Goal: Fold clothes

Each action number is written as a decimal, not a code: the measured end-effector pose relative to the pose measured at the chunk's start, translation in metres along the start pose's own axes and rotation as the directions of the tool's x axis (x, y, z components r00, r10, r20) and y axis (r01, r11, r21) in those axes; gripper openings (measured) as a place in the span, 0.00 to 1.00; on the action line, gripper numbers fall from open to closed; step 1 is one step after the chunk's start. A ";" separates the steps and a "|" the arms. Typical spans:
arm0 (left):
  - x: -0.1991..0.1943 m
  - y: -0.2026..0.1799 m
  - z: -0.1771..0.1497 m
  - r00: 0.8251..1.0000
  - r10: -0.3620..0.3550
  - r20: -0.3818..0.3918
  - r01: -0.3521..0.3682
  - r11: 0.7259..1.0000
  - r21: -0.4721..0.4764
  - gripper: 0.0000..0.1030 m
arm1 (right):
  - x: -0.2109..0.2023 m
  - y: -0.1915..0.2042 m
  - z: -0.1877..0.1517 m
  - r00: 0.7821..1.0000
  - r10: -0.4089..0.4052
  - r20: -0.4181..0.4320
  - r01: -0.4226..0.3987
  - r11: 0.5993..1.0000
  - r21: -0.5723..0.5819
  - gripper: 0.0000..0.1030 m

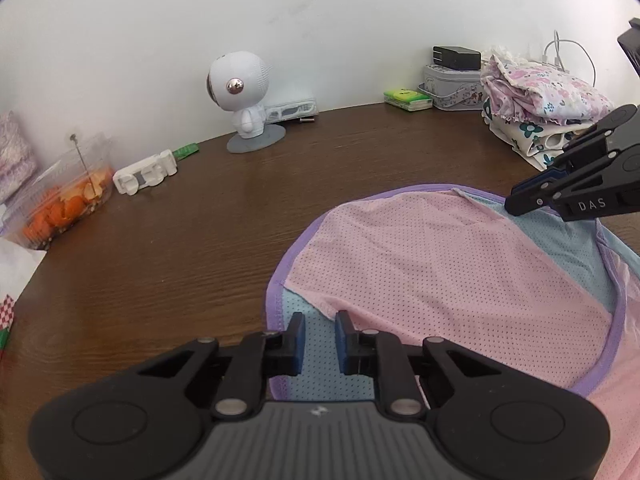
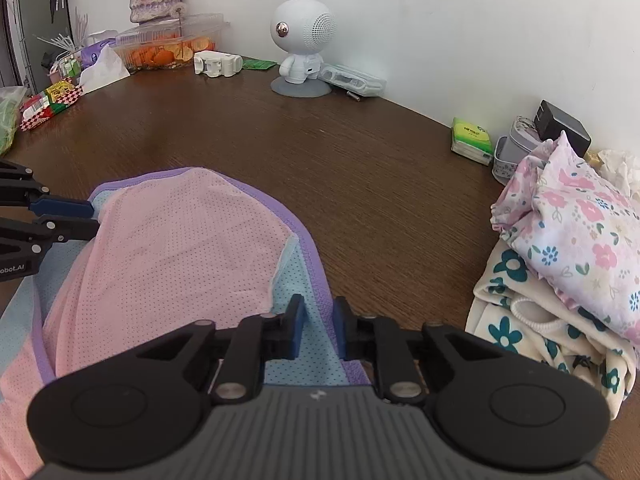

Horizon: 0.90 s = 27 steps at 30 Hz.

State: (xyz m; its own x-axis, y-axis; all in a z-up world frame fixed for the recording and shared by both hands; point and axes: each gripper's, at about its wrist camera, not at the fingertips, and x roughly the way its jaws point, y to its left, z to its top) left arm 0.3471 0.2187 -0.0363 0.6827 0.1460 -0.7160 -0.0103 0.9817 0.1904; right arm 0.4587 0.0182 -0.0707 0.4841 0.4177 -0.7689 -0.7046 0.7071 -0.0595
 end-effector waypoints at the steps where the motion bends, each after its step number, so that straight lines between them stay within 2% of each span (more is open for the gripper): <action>1: 0.003 0.000 0.003 1.000 0.009 0.003 -0.009 1.000 0.012 0.14 | 0.002 -0.002 0.002 1.000 -0.013 0.001 0.013 1.000 0.002 0.09; 4: 0.014 0.000 0.011 1.000 0.029 0.010 -0.029 0.999 0.015 0.14 | 0.013 -0.011 0.010 0.996 -0.083 0.007 0.083 0.997 0.001 0.08; 8: 0.027 0.006 0.022 0.999 0.045 0.010 -0.045 0.999 -0.014 0.14 | 0.022 -0.018 0.017 0.992 -0.128 0.014 0.128 0.992 0.011 0.08; 10: 0.030 0.010 0.026 0.999 0.046 0.008 -0.045 0.998 -0.038 0.16 | 0.025 -0.020 0.020 0.991 -0.132 0.018 0.132 0.991 0.019 0.08; 12: 0.017 0.012 0.026 0.998 0.032 0.052 -0.029 0.997 -0.065 0.17 | 0.014 -0.021 0.019 0.993 -0.106 0.055 0.104 0.993 0.052 0.10; 13: 0.009 0.013 0.025 0.997 0.025 0.075 -0.019 0.997 -0.079 0.21 | 0.006 -0.021 0.018 0.992 -0.092 0.085 0.086 0.994 0.072 0.15; 15: -0.010 0.013 0.023 0.992 0.017 0.122 -0.006 0.996 -0.091 0.48 | -0.026 -0.022 0.012 0.987 -0.046 0.157 0.030 0.994 0.104 0.29; 16: -0.024 0.011 0.021 0.989 0.015 0.145 -0.002 0.996 -0.089 0.58 | -0.043 -0.023 0.008 0.981 -0.021 0.192 -0.002 0.993 0.115 0.38; 17: -0.037 0.008 0.019 0.986 0.013 0.169 0.001 0.996 -0.086 0.63 | -0.061 -0.023 0.004 0.975 0.003 0.222 -0.031 0.992 0.121 0.44; 18: -0.054 0.001 0.015 0.982 -0.004 0.188 0.016 0.998 -0.065 0.72 | -0.079 -0.021 -0.005 0.972 0.025 0.236 -0.054 0.992 0.118 0.47; 20: -0.084 -0.016 0.001 0.978 -0.032 0.208 0.034 0.999 -0.008 0.80 | -0.116 -0.016 -0.023 0.964 0.067 0.258 -0.098 0.989 0.111 0.58; 22: -0.112 -0.035 -0.016 0.974 -0.071 0.216 0.062 0.997 0.049 0.84 | -0.149 -0.005 -0.050 0.964 0.100 0.246 -0.129 0.986 0.105 0.62; 25: -0.146 -0.065 -0.047 0.968 -0.168 0.185 0.152 0.984 0.097 0.85 | -0.190 0.016 -0.099 0.969 0.137 0.203 -0.155 0.985 0.070 0.62; 27: -0.161 -0.084 -0.069 0.958 -0.239 0.156 0.222 0.968 0.115 0.85 | -0.213 0.030 -0.135 0.973 0.161 0.168 -0.170 0.985 0.041 0.61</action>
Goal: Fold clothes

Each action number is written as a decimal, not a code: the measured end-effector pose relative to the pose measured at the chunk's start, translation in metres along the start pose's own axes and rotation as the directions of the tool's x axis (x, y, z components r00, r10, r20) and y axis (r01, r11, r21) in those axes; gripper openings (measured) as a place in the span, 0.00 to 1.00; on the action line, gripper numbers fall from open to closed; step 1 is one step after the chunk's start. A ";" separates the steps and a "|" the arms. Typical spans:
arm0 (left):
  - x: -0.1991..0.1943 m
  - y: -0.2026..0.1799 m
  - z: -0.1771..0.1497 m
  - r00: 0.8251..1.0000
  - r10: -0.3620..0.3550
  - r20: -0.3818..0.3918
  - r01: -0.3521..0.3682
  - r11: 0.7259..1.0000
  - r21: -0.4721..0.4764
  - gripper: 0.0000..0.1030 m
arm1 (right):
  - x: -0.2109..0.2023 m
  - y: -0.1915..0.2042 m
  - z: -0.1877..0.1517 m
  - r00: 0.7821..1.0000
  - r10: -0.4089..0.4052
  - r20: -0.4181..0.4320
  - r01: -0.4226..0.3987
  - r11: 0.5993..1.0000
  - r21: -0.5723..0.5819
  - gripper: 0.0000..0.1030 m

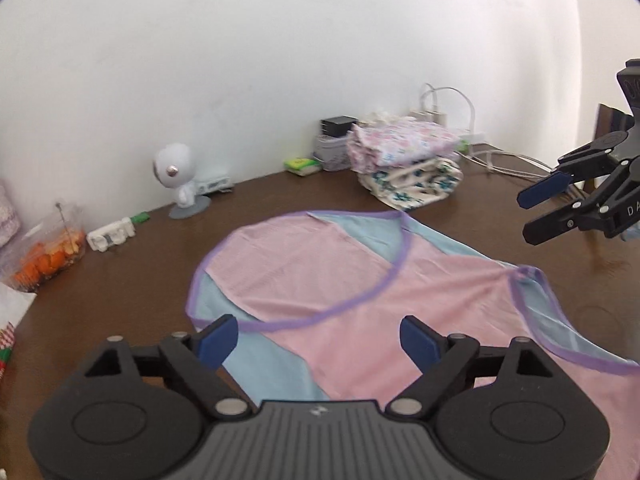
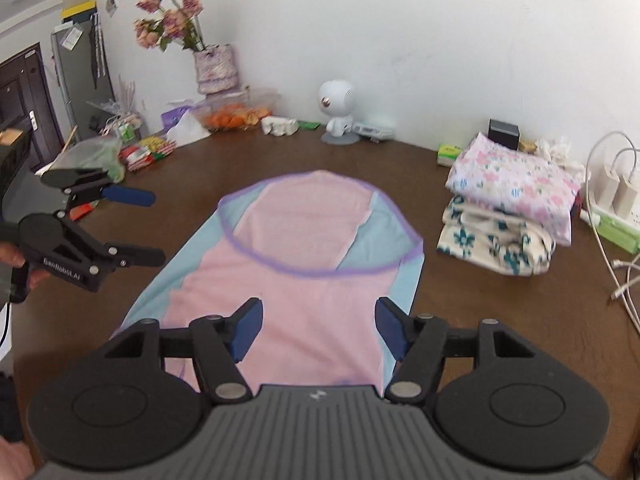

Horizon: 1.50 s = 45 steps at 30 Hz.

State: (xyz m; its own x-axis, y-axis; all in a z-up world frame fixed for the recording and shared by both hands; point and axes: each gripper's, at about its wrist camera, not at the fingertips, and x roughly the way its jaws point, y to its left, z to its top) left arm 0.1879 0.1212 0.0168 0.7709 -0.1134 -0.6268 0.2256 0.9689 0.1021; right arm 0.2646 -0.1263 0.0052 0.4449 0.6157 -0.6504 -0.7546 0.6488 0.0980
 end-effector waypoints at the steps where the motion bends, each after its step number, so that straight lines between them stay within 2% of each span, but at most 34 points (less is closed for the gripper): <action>1: -0.007 -0.012 -0.008 0.999 -0.037 -0.011 0.037 0.999 0.002 0.85 | -0.011 0.008 -0.016 1.000 0.017 -0.014 -0.017 1.000 -0.010 0.60; 4: -0.020 -0.050 -0.032 0.994 -0.105 -0.042 0.106 0.994 0.017 0.77 | -0.036 0.030 -0.061 0.997 0.055 -0.059 -0.056 0.998 -0.026 0.53; 6: -0.026 -0.067 -0.043 0.985 -0.155 -0.070 0.156 0.988 0.008 0.58 | -0.047 0.039 -0.086 0.993 0.084 -0.084 -0.086 0.996 -0.022 0.46; 8: -0.033 -0.083 -0.056 0.975 -0.202 -0.096 0.202 0.979 -0.012 0.45 | -0.055 0.044 -0.105 0.989 0.110 -0.097 -0.111 0.994 -0.009 0.37; 10: -0.043 -0.095 -0.067 0.965 -0.235 -0.114 0.233 0.972 -0.026 0.39 | -0.060 0.046 -0.119 0.985 0.138 -0.099 -0.137 0.990 0.011 0.30; 12: -0.051 -0.104 -0.075 0.957 -0.262 -0.126 0.259 0.965 -0.042 0.39 | -0.062 0.047 -0.128 0.984 0.143 -0.104 -0.142 0.990 0.010 0.28; 16: -0.057 -0.115 -0.085 0.950 -0.254 -0.180 0.252 0.967 -0.035 0.38 | -0.065 0.046 -0.137 0.985 0.137 -0.105 -0.138 0.990 0.003 0.26; 17: -0.056 -0.116 -0.086 0.948 -0.254 -0.194 0.252 0.967 -0.036 0.35 | -0.065 0.045 -0.138 0.984 0.143 -0.105 -0.144 0.990 0.006 0.19; 19: -0.052 -0.119 -0.087 0.941 -0.256 -0.222 0.254 0.967 -0.036 0.22 | -0.066 0.044 -0.136 0.981 0.165 -0.106 -0.166 0.986 0.009 0.10; 20: -0.049 -0.120 -0.088 0.937 -0.256 -0.236 0.255 0.966 -0.037 0.11 | -0.067 0.044 -0.134 0.979 0.175 -0.105 -0.176 0.984 0.007 0.06; 22: -0.048 -0.120 -0.088 0.933 -0.267 -0.239 0.262 0.964 -0.052 0.06 | -0.071 0.047 -0.123 0.977 0.191 -0.095 -0.194 0.981 -0.014 0.06; 25: -0.052 -0.109 -0.086 0.928 -0.312 -0.206 0.289 0.948 -0.131 0.06 | -0.079 0.051 -0.103 0.968 0.242 -0.063 -0.244 0.969 -0.029 0.05; 28: -0.058 -0.096 -0.088 0.944 -0.280 -0.176 0.250 0.952 -0.177 0.06 | -0.071 0.054 -0.099 0.965 0.243 -0.096 -0.247 0.968 -0.036 0.06; 30: -0.061 -0.090 -0.090 0.951 -0.260 -0.169 0.225 0.954 -0.200 0.06 | -0.066 0.052 -0.107 0.968 0.225 -0.108 -0.228 0.973 -0.019 0.12; 31: -0.061 -0.088 -0.091 0.952 -0.252 -0.172 0.215 0.954 -0.207 0.08 | -0.069 0.048 -0.110 0.970 0.226 -0.092 -0.227 0.974 0.005 0.22; 32: -0.061 -0.088 -0.090 0.953 -0.251 -0.171 0.215 0.955 -0.206 0.17 | -0.073 0.043 -0.114 0.972 0.224 -0.070 -0.223 0.974 0.030 0.38; 34: -0.062 -0.090 -0.084 0.956 -0.248 -0.158 0.216 0.957 -0.192 0.41 | -0.085 0.038 -0.123 0.981 0.190 -0.034 -0.188 0.981 0.055 0.43; 35: -0.063 -0.092 -0.078 0.959 -0.244 -0.145 0.217 0.960 -0.178 0.45 | -0.091 0.036 -0.127 0.985 0.169 -0.024 -0.167 0.984 0.063 0.43; 38: -0.059 -0.110 -0.052 0.960 -0.253 -0.118 0.247 0.967 -0.065 0.49 | -0.102 0.033 -0.144 0.993 0.113 -0.029 -0.110 0.990 0.089 0.43; 41: -0.047 -0.143 -0.026 0.953 -0.274 -0.130 0.288 0.953 0.100 0.49 | -0.107 0.036 -0.159 0.998 0.059 -0.034 -0.056 0.994 0.091 0.43; 43: -0.037 -0.172 -0.013 0.948 -0.279 -0.154 0.310 0.921 0.238 0.49 | -0.111 0.039 -0.167 0.999 0.033 -0.023 -0.031 0.995 0.093 0.46; 45: -0.026 -0.200 -0.006 0.937 -0.289 -0.196 0.342 0.869 0.358 0.49 | -0.117 0.041 -0.174 1.000 0.013 -0.006 -0.013 0.995 0.100 0.50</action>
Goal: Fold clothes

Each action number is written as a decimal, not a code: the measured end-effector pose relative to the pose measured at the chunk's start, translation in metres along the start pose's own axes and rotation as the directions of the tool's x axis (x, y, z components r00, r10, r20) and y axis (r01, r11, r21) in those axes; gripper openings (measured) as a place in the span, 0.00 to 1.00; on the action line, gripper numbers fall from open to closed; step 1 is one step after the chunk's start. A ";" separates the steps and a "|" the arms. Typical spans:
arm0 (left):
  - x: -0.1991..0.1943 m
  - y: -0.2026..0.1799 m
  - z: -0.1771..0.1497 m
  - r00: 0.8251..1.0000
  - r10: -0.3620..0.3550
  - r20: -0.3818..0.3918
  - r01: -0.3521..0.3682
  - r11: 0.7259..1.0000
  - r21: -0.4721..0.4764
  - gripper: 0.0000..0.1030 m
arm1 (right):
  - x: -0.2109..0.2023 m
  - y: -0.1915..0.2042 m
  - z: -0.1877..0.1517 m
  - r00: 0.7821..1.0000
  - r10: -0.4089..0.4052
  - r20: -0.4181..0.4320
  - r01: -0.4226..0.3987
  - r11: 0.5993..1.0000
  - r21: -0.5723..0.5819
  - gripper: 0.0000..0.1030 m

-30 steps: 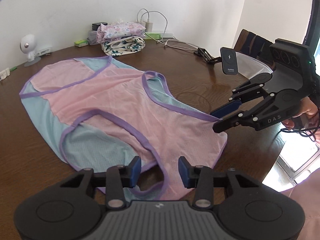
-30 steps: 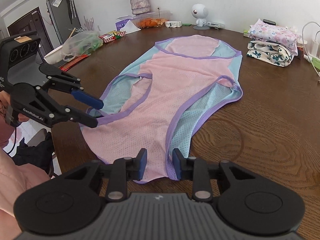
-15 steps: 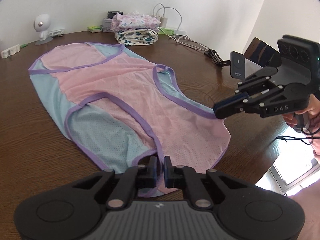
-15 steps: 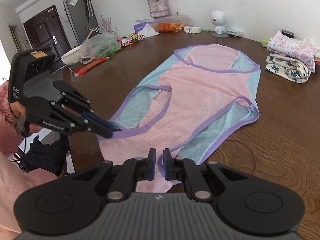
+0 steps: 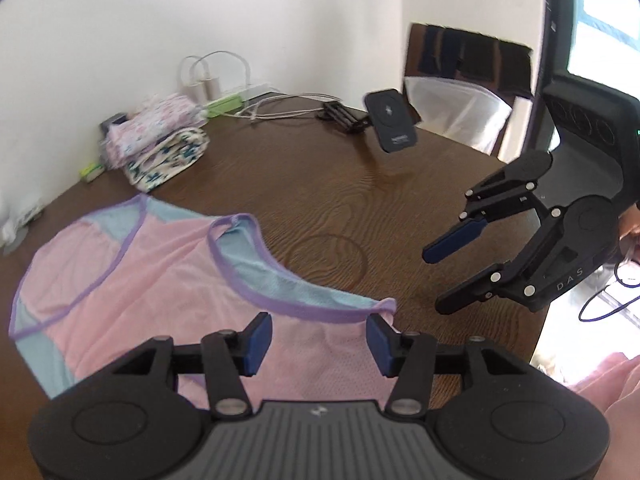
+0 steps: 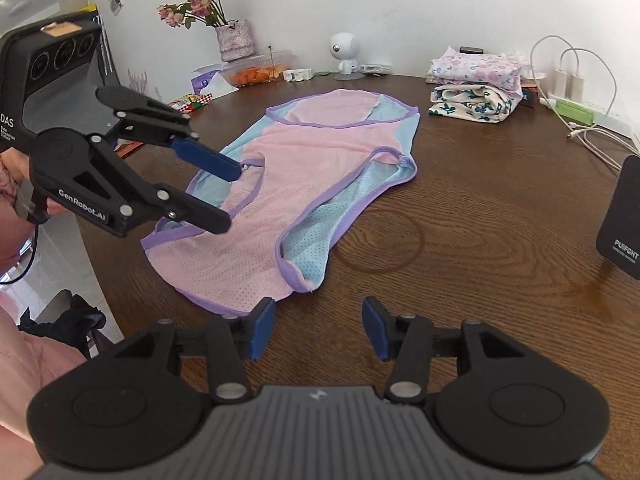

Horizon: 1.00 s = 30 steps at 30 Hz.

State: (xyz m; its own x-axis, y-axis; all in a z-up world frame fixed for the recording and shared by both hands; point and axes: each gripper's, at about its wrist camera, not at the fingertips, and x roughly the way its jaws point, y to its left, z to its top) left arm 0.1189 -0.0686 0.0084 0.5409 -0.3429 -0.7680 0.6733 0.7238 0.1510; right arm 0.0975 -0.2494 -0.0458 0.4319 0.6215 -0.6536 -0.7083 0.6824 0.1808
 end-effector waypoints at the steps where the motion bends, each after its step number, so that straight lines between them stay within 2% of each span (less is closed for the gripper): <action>1: 0.007 -0.007 0.005 1.000 -0.016 -0.018 0.017 0.998 0.053 0.49 | -0.003 0.000 -0.004 1.000 -0.007 0.009 0.007 1.000 0.004 0.51; 2: 0.014 -0.015 0.011 0.999 -0.032 -0.041 0.037 0.992 0.122 0.48 | -0.005 0.000 -0.007 1.000 -0.006 0.017 0.005 1.000 0.011 0.51; 4: 0.026 -0.032 0.017 0.995 -0.011 -0.095 0.036 0.963 0.269 0.44 | -0.008 -0.002 -0.013 1.000 -0.003 0.031 0.002 1.000 0.026 0.52; 6: 0.038 -0.048 0.018 0.990 0.023 -0.142 0.036 0.916 0.400 0.33 | -0.011 -0.005 -0.017 0.999 0.004 0.046 -0.006 0.999 0.039 0.52; 8: 0.048 -0.056 0.015 0.982 0.059 -0.178 0.036 0.873 0.487 0.26 | -0.013 -0.006 -0.020 0.998 0.016 0.061 -0.019 0.999 0.048 0.52; 10: 0.055 -0.060 0.015 0.977 0.075 -0.201 0.046 0.841 0.539 0.18 | -0.013 -0.008 -0.022 0.997 0.028 0.073 -0.031 0.998 0.048 0.52; 11: 0.057 -0.061 0.016 0.976 0.068 -0.208 0.060 0.831 0.553 0.16 | -0.013 -0.007 -0.023 0.997 0.029 0.076 -0.033 0.999 0.042 0.52; 13: 0.059 -0.061 0.016 0.976 0.044 -0.211 0.089 0.809 0.580 0.04 | -0.012 -0.007 -0.023 0.996 0.034 0.083 -0.036 0.999 0.029 0.52; 14: 0.059 -0.062 0.015 0.978 0.026 -0.207 0.105 0.797 0.595 0.04 | -0.011 -0.007 -0.023 0.996 0.036 0.087 -0.038 0.999 0.023 0.52; 16: 0.055 -0.060 0.014 0.975 0.000 -0.222 0.131 0.807 0.576 0.03 | -0.009 -0.005 -0.021 0.995 0.034 0.097 -0.035 0.999 0.004 0.52; 18: 0.049 -0.052 0.013 0.977 0.004 -0.211 0.109 0.847 0.520 0.03 | -0.004 0.001 -0.016 0.994 0.014 0.105 -0.009 0.999 -0.048 0.52; 21: 0.037 -0.030 0.016 0.981 0.016 -0.191 0.056 0.929 0.365 0.03 | 0.006 0.011 -0.007 0.993 -0.018 0.116 0.035 0.990 -0.140 0.52; 23: 0.030 -0.016 0.015 0.983 0.039 -0.180 0.011 0.963 0.270 0.03 | 0.017 0.019 0.001 0.992 -0.062 0.113 0.084 0.976 -0.203 0.52; 27: 0.024 0.009 0.011 0.981 0.057 -0.184 -0.038 0.993 0.109 0.03 | 0.035 0.037 0.019 0.986 -0.099 0.133 0.139 0.929 -0.343 0.47; 30: 0.013 0.024 0.007 0.984 0.032 -0.176 -0.028 0.999 0.024 0.03 | 0.043 0.054 0.028 0.980 -0.125 0.154 0.184 0.864 -0.468 0.44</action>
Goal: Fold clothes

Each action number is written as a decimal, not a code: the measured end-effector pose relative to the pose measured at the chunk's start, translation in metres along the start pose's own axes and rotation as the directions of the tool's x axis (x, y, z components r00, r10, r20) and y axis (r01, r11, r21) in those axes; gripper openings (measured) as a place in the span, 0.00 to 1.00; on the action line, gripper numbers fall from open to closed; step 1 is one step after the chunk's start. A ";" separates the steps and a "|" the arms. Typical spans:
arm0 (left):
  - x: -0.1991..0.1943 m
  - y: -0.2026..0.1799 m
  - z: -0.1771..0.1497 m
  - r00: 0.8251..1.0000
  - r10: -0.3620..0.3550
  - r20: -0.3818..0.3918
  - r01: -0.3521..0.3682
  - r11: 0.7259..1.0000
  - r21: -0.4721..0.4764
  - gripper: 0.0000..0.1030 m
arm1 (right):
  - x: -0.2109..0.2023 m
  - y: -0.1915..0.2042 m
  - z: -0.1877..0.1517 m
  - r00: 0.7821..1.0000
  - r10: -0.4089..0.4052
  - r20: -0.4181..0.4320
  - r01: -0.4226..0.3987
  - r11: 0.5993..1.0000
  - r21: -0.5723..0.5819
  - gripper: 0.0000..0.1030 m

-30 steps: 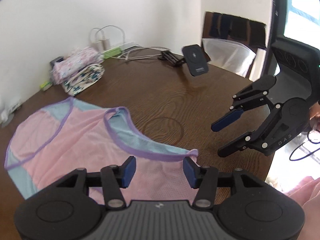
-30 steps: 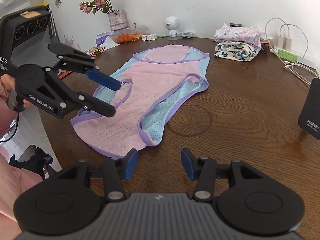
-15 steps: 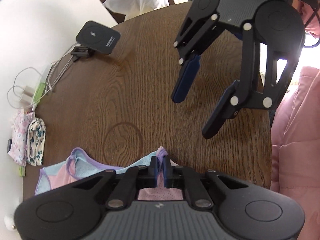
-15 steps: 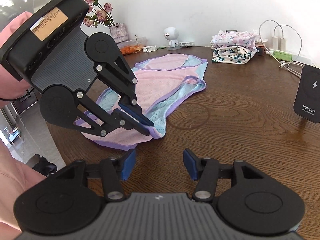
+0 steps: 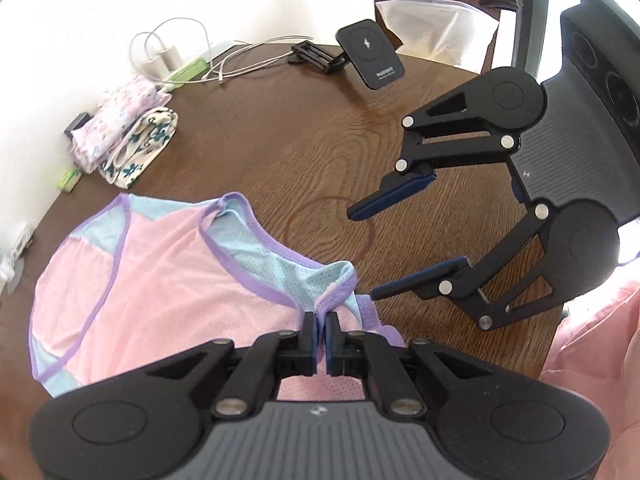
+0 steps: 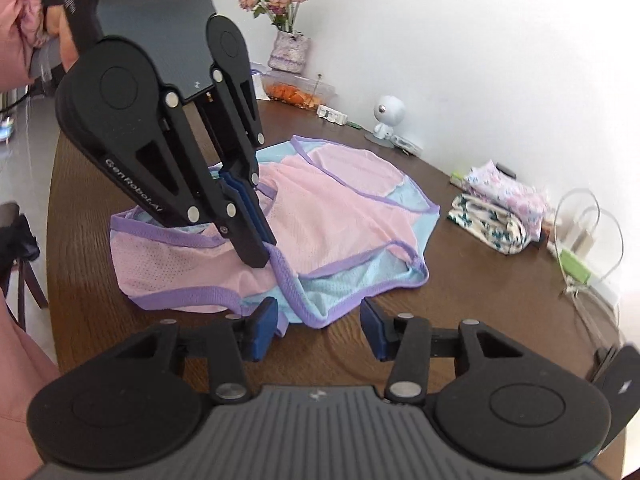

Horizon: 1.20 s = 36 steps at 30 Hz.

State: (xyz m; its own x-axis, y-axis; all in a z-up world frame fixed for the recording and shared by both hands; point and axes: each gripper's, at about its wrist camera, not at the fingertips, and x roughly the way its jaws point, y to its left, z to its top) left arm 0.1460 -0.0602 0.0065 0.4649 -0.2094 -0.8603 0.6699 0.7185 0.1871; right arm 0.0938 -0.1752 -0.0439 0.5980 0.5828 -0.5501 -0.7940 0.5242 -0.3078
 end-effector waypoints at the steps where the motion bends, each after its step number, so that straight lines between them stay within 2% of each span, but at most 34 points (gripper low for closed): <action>1: -0.004 0.004 -0.002 1.000 -0.009 0.007 0.010 1.000 -0.024 0.03 | 0.003 0.005 0.005 1.000 -0.012 -0.002 0.012 0.998 -0.056 0.44; 4: -0.010 0.013 -0.003 0.998 -0.030 0.049 0.034 0.997 -0.076 0.03 | 0.015 0.024 0.014 0.998 -0.064 -0.017 0.059 0.970 -0.236 0.44; 8: -0.016 0.022 -0.007 0.995 -0.053 0.081 0.063 0.991 -0.120 0.03 | 0.032 0.046 0.018 0.985 -0.174 -0.014 0.151 0.889 -0.432 0.41; 9: -0.016 0.023 -0.008 0.995 -0.057 0.085 0.067 0.990 -0.127 0.03 | 0.035 0.050 0.018 0.983 -0.182 -0.012 0.155 0.872 -0.464 0.38; 11: -0.016 0.028 -0.011 0.995 -0.053 0.086 0.065 0.987 -0.146 0.03 | 0.040 0.054 0.020 0.983 -0.185 -0.014 0.153 0.851 -0.502 0.17; 14: -0.015 0.034 -0.015 0.995 -0.045 0.087 0.060 0.983 -0.171 0.03 | 0.040 0.059 0.024 0.981 -0.196 0.009 0.169 0.821 -0.546 0.13; 16: -0.014 0.037 -0.018 0.995 -0.042 0.090 0.058 0.982 -0.180 0.03 | 0.036 0.057 0.027 0.986 -0.168 0.004 0.142 0.820 -0.555 0.07; 17: -0.013 0.038 -0.019 0.995 -0.042 0.093 0.058 0.982 -0.178 0.03 | 0.034 0.052 0.031 0.992 -0.124 -0.020 0.094 0.841 -0.532 0.05; 18: -0.014 0.037 -0.020 0.995 -0.041 0.096 0.057 0.984 -0.168 0.04 | 0.032 0.043 0.037 0.997 -0.058 -0.059 0.023 0.874 -0.486 0.04; 20: -0.011 0.034 -0.021 0.993 -0.051 0.106 0.065 0.988 -0.137 0.04 | 0.030 0.021 0.047 0.990 0.081 -0.116 -0.119 0.918 -0.378 0.02; 22: -0.008 0.031 -0.020 0.994 -0.052 0.102 0.063 0.991 -0.118 0.07 | 0.035 -0.002 0.052 0.971 0.188 -0.149 -0.224 0.932 -0.284 0.02; 24: -0.005 0.027 -0.021 0.995 -0.041 0.093 0.049 0.995 -0.091 0.10 | 0.040 -0.026 0.058 0.940 0.296 -0.170 -0.326 0.927 -0.186 0.02; 26: -0.002 0.023 -0.022 0.996 -0.033 0.088 0.039 0.997 -0.067 0.12 | 0.044 -0.043 0.059 0.904 0.386 -0.183 -0.409 0.906 -0.107 0.02; 28: 0.000 0.019 -0.022 0.996 -0.008 0.088 0.011 0.999 -0.030 0.23 | 0.047 -0.054 0.057 0.860 0.469 -0.201 -0.485 0.874 -0.033 0.02; 30: 0.001 0.015 -0.022 0.995 0.010 0.103 -0.012 1.000 0.020 0.26 | 0.045 -0.057 0.052 0.818 0.535 -0.211 -0.541 0.840 0.032 0.02; 34: -0.002 0.006 -0.020 0.989 -0.055 0.140 0.033 0.987 0.156 0.26 | 0.054 -0.071 0.051 0.756 0.618 -0.218 -0.611 0.785 0.106 0.02; 36: 0.000 0.004 -0.017 0.989 -0.090 0.117 0.063 0.975 0.213 0.15 | 0.054 -0.075 0.051 0.750 0.622 -0.224 -0.616 0.781 0.105 0.02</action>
State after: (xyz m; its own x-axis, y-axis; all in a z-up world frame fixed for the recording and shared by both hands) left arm 0.1389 -0.0465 -0.0009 0.4674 -0.3493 -0.8121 0.8058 0.5461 0.2289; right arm 0.1913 -0.1517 -0.0112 -0.0699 0.6241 -0.7782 -0.9770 0.1149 0.1799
